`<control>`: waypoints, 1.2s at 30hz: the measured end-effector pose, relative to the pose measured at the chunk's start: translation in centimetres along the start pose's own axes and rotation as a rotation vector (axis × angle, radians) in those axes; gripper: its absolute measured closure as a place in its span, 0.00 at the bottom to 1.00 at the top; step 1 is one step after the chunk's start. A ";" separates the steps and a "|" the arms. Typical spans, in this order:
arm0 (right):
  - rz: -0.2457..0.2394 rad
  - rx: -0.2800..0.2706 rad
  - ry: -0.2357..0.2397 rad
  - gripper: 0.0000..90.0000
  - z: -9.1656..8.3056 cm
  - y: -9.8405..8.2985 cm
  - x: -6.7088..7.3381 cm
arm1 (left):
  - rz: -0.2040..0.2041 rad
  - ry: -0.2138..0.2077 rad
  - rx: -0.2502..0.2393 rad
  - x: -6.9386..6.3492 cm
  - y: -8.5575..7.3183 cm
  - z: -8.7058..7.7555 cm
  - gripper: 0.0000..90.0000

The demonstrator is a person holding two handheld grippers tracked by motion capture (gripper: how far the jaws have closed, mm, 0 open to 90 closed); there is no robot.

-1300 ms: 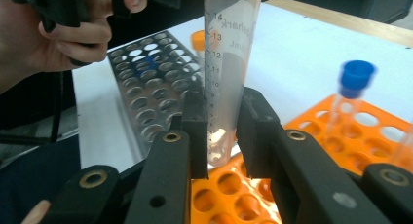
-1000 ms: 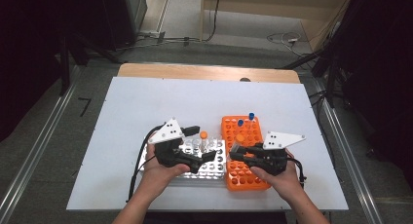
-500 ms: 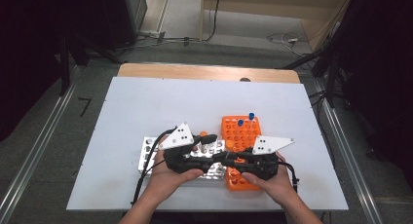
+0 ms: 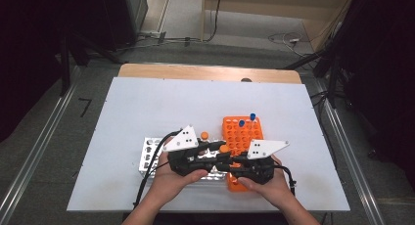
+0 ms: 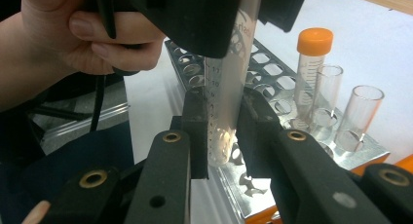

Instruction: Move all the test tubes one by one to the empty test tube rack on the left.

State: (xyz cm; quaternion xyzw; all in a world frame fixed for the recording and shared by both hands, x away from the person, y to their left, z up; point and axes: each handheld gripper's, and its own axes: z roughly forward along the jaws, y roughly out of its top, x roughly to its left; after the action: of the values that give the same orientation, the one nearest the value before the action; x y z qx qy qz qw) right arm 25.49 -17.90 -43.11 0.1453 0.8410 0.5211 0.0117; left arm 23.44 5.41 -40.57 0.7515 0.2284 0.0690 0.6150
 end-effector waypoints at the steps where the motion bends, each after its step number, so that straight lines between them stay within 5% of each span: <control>1: 0.000 0.000 0.001 0.81 0.0 0.0 0.0 | 0.002 -0.003 0.002 0.0 0.0 0.0 0.72; 19: 0.004 0.003 0.021 0.79 0.1 -0.1 0.0 | 0.020 -0.003 -0.010 0.1 0.0 -0.3 0.78; 29: 0.004 -0.029 0.023 0.57 -0.8 0.0 -0.7 | 0.024 0.039 -0.028 0.7 0.2 -1.1 0.79; 36: 0.016 -0.039 -0.059 0.29 -1.9 -0.2 -1.6 | 0.010 0.086 -0.044 1.8 0.2 -2.0 0.79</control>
State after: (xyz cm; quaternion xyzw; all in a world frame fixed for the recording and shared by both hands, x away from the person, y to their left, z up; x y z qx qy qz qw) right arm 26.65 -20.04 -42.61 0.1668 0.8289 0.5328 0.0352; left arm 24.36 7.96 -40.19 0.7353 0.2493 0.1091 0.6207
